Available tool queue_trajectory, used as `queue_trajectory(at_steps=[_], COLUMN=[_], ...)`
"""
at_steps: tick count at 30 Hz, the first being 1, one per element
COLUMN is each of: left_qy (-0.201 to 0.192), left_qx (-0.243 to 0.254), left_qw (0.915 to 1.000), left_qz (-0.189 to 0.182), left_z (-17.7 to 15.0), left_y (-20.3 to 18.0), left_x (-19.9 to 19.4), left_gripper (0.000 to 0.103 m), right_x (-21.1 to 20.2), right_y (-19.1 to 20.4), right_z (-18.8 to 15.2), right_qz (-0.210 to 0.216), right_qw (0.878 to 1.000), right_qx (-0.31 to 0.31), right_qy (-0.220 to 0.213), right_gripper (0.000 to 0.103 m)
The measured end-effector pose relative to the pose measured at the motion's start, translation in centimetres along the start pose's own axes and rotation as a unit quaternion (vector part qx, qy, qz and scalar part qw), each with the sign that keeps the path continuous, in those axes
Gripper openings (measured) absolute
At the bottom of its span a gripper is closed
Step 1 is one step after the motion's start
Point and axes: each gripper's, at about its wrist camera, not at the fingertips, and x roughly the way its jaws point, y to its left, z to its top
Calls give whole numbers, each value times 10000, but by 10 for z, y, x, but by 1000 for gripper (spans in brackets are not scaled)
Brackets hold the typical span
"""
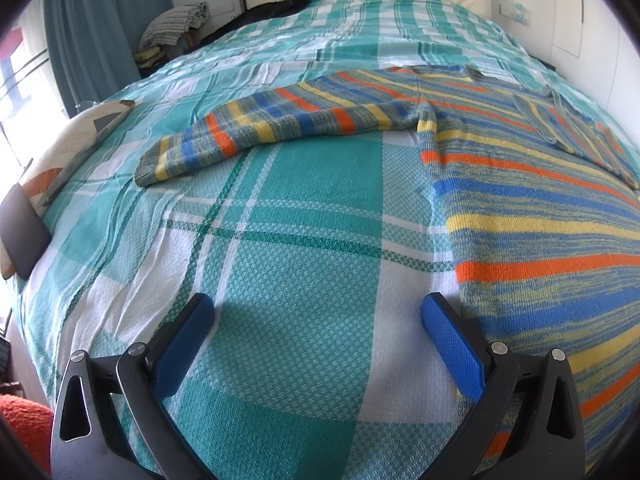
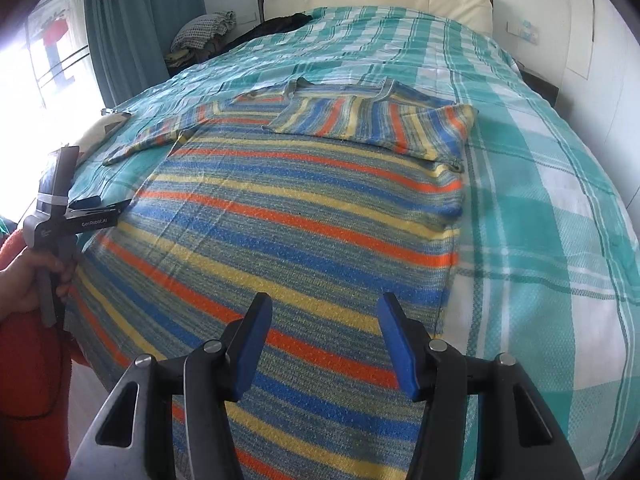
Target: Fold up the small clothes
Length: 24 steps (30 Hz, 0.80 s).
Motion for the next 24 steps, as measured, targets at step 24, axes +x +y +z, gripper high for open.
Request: queue_trajectory(at_steps=[24], left_qy=[-6], left_qx=[-4], left_qw=[10000], left_qz=[3], left_z=[-1], left_y=[0], left_x=[0], left_gripper=[103], right_x=[0], right_y=[-10], right_z=[3], right_qz=[-406], right_qw=[9991], right_qx=[144], right_qy=[3], right_gripper=[70])
